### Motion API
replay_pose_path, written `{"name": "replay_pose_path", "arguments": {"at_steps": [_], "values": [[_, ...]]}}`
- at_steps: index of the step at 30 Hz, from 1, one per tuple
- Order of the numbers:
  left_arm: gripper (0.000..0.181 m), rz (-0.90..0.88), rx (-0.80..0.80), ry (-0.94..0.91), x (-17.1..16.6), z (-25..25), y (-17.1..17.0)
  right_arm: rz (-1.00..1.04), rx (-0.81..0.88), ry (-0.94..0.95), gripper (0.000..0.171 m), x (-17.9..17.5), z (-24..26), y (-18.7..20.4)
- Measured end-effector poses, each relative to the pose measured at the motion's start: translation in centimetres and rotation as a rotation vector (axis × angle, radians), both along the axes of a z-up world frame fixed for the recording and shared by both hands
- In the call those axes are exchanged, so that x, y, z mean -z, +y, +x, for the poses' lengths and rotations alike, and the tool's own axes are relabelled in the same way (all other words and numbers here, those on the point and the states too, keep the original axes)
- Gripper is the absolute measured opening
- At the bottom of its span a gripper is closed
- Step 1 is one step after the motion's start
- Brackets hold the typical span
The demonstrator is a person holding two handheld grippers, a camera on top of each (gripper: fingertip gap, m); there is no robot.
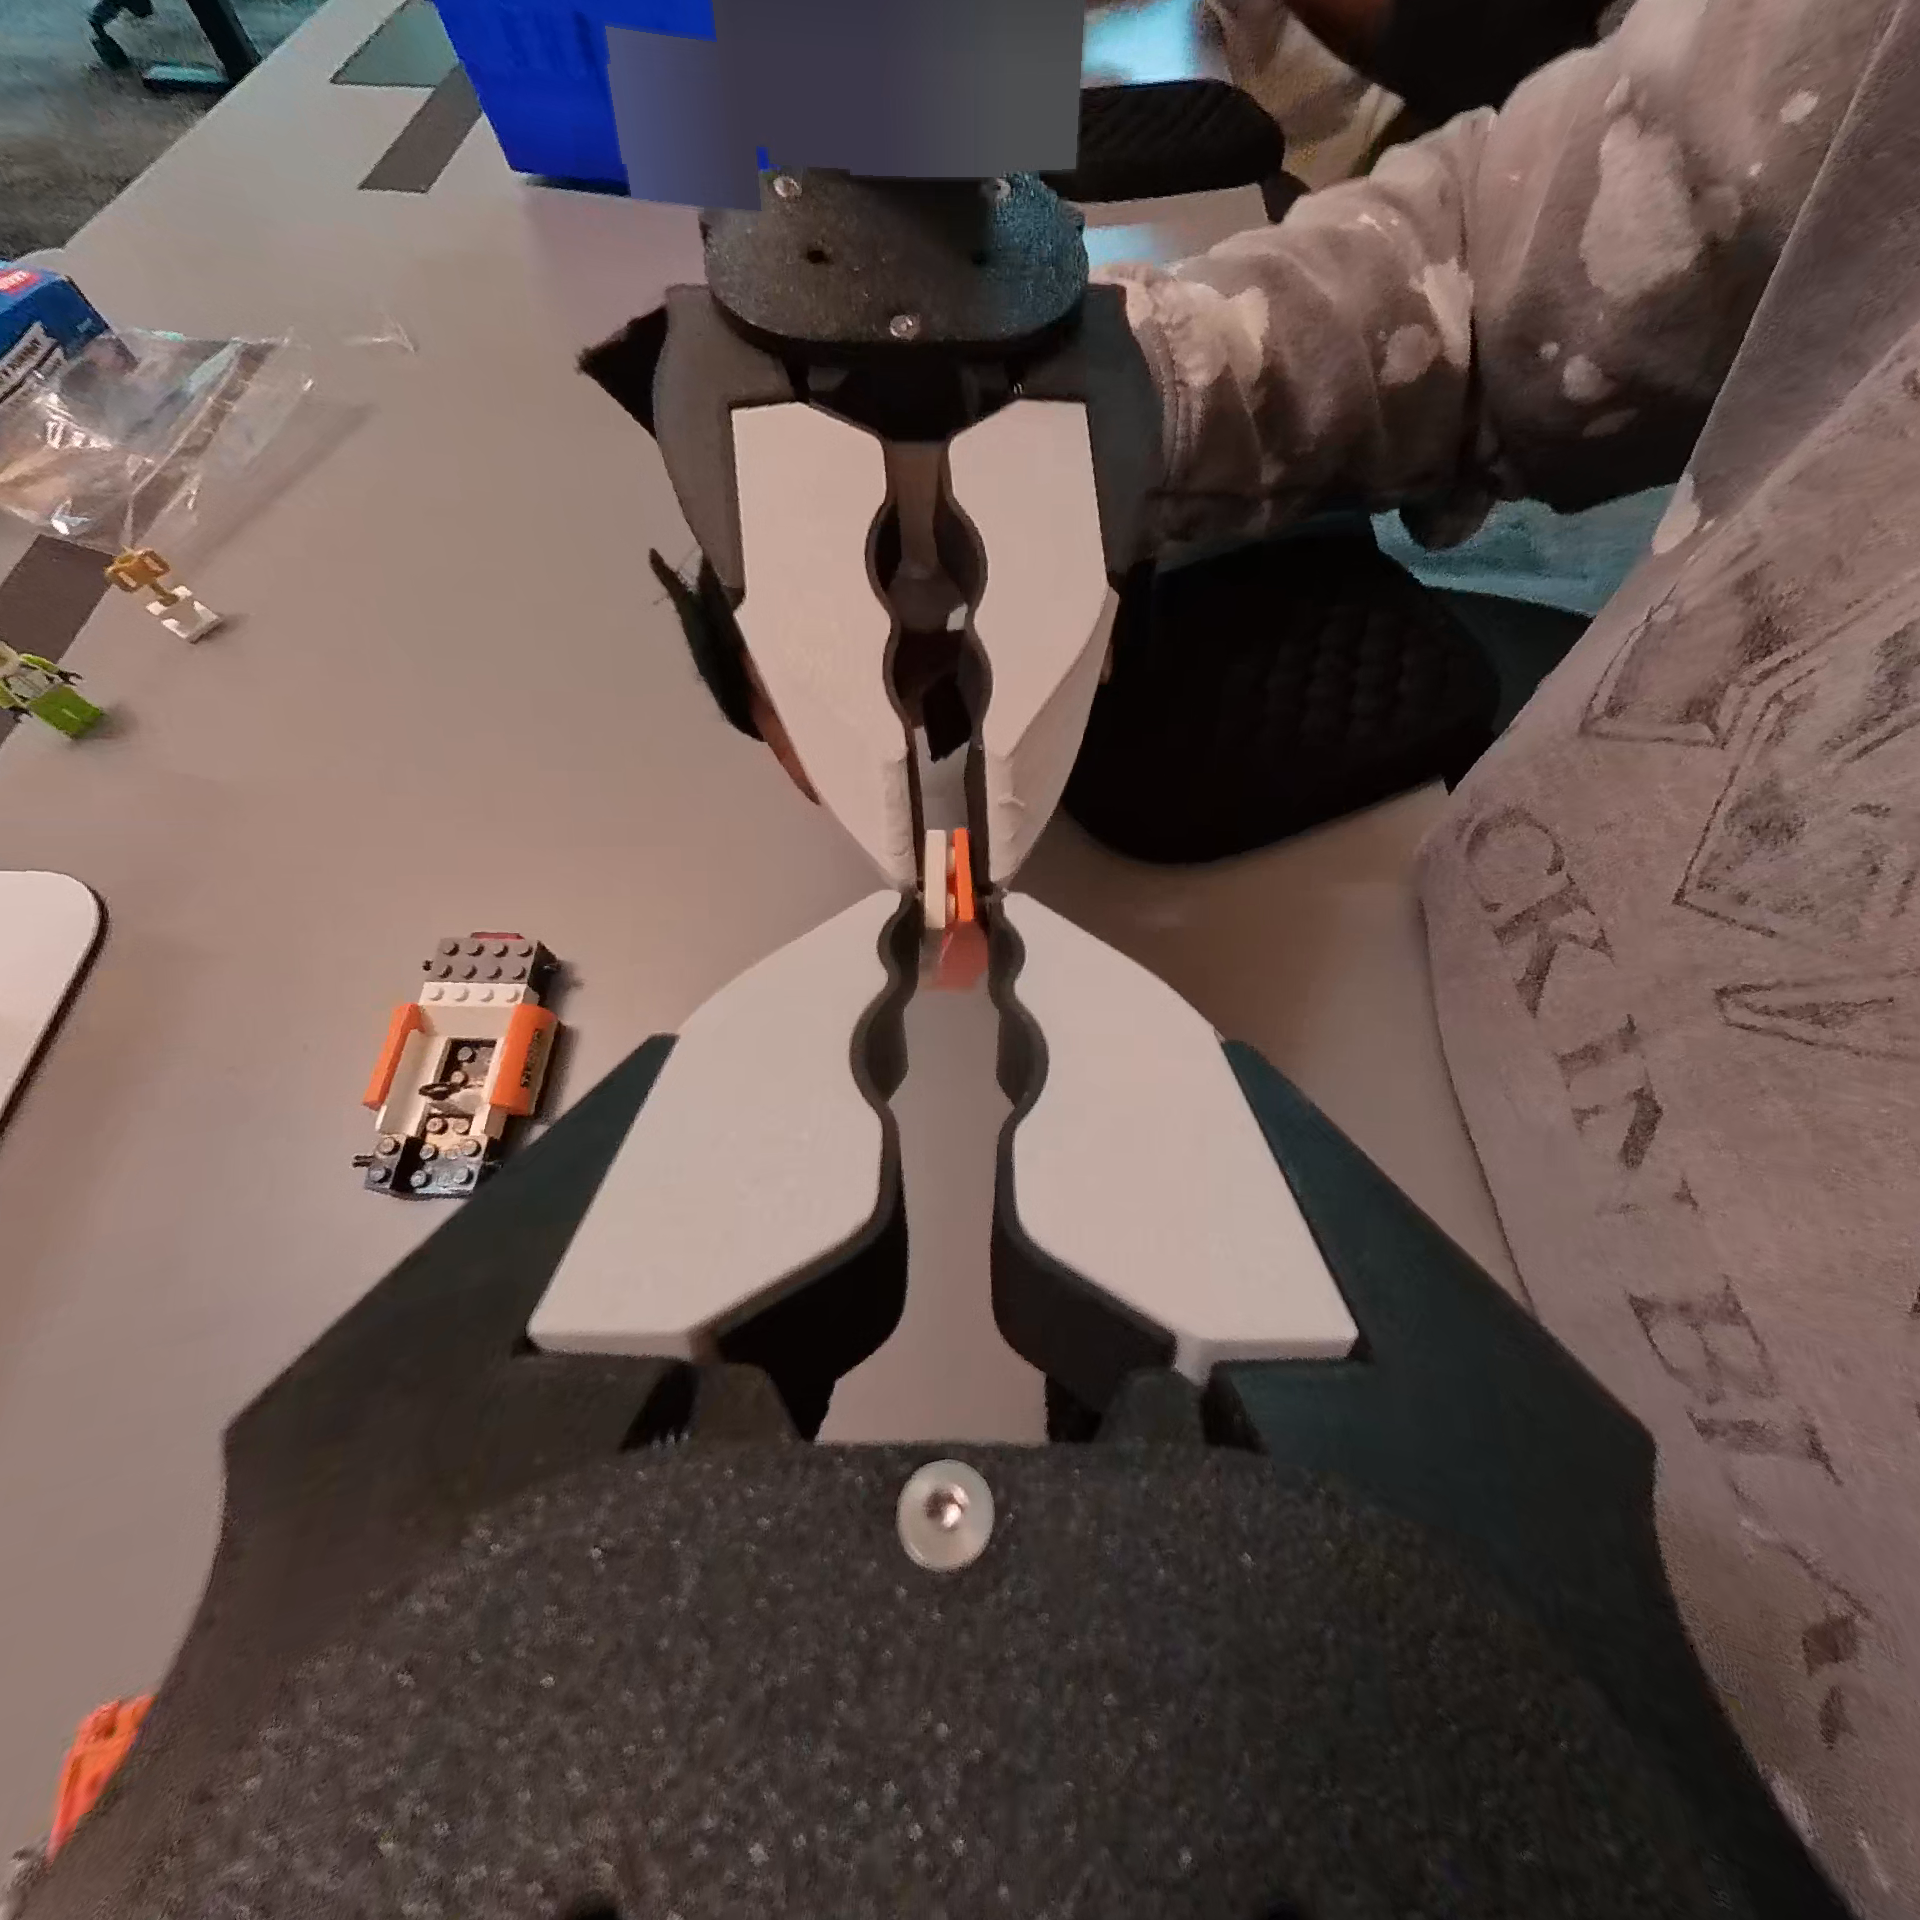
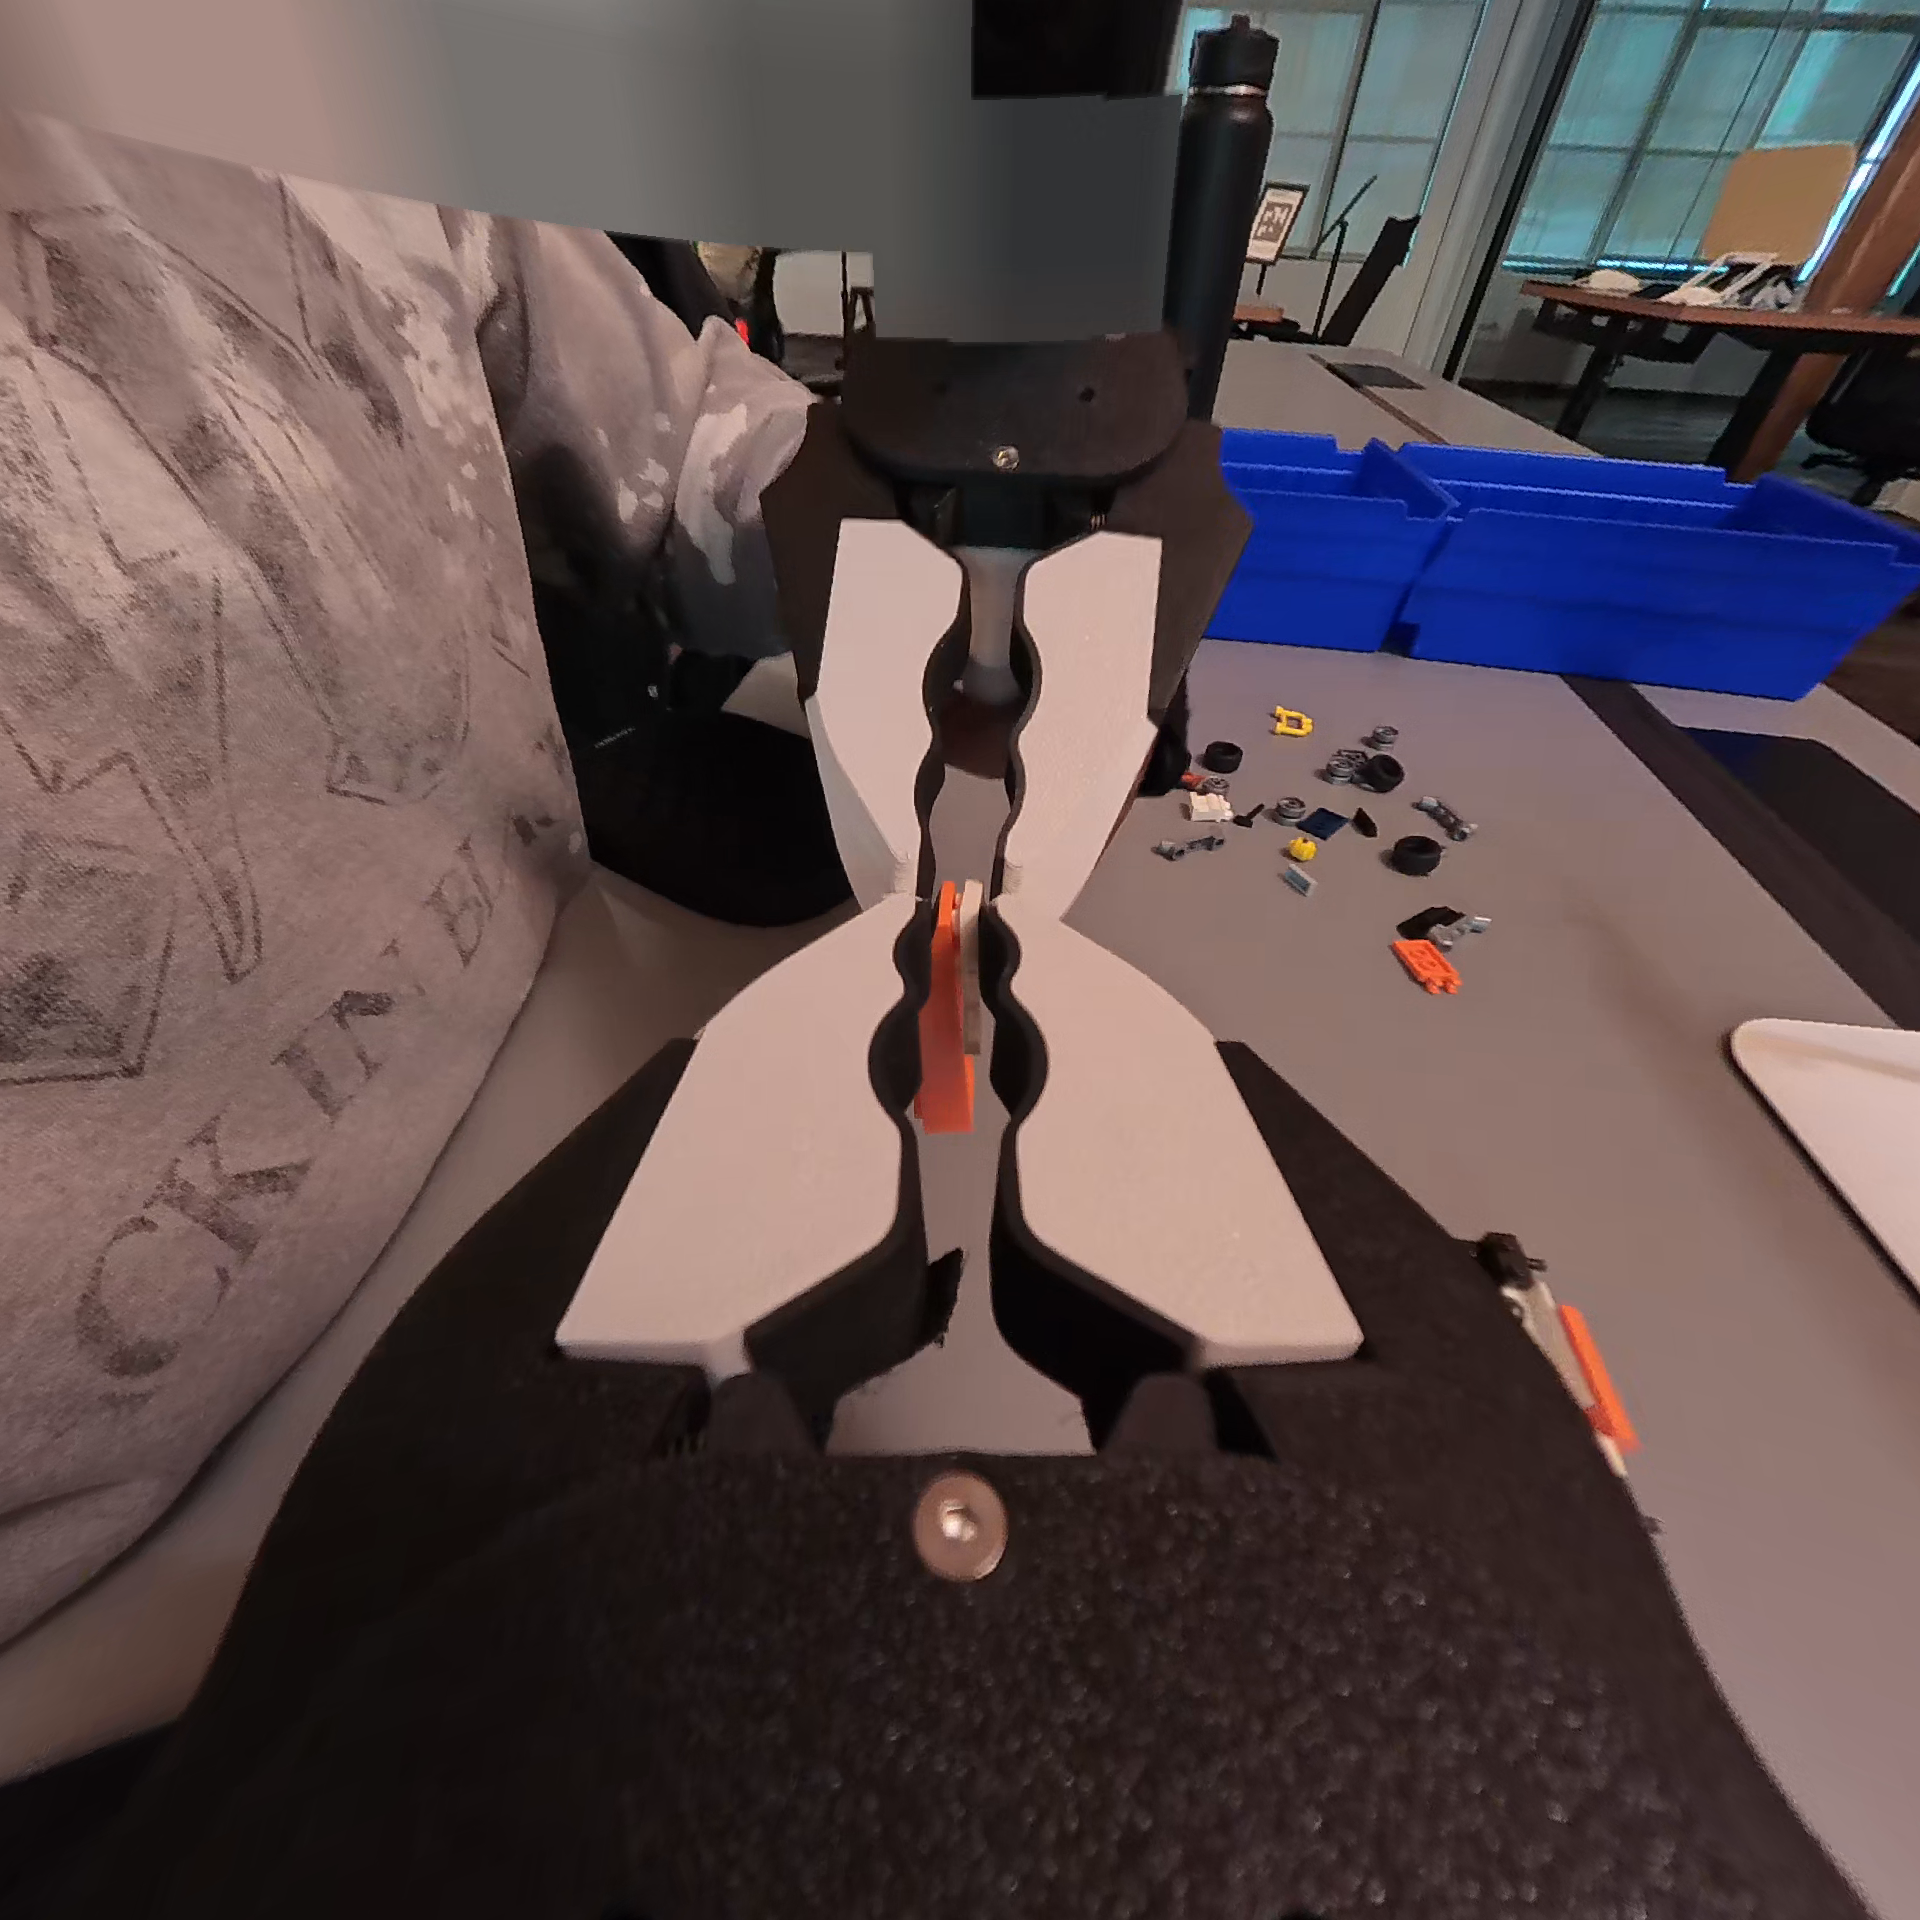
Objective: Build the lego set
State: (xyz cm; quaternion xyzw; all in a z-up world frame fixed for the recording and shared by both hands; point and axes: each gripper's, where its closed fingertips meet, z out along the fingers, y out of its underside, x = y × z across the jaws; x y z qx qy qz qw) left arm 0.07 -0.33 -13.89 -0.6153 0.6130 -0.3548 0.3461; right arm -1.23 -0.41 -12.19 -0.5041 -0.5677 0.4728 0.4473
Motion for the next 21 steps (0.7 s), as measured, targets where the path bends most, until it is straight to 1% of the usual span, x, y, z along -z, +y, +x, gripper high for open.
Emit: {"name": "replay_pose_path", "arguments": {"at_steps": [3, 7, 10, 13, 16, 20, 21], "values": [[0.012, 0.004, -0.023, -0.006, 0.3, 0.0, 0.3, -0.013, 0.022, 0.006, 0.008, 0.2, -0.1, 0.3], [0.012, 0.001, -0.028, -0.002, 1.1, -0.3, 0.1, 0.042, 0.043, -0.039, 0.008, 0.9, -0.3, 0.0], [0.011, 0.031, -0.035, 0.016, 1.2, -0.4, 0.1, 0.034, 0.065, -0.015, 0.010, 1.0, -0.4, -0.1], [0.012, 0.041, -0.016, 0.030, 1.6, -0.3, -0.3, 0.062, 0.047, -0.034, 0.010, 1.4, -0.3, -0.5], [0.012, 0.050, 0.004, 0.006, 1.4, -0.3, -0.6, 0.091, 0.038, -0.051, 0.010, 1.3, -0.3, -0.7], [0.011, 0.198, -0.006, 0.010, 1.5, -0.4, -0.3, 0.129, 0.042, -0.078, 0.007, 1.5, -0.4, -0.7], [0.011, 0.197, -0.010, 0.000, 1.4, -0.3, -0.4, 0.128, 0.042, -0.067, 0.007, 1.4, -0.4, -0.8]]}}
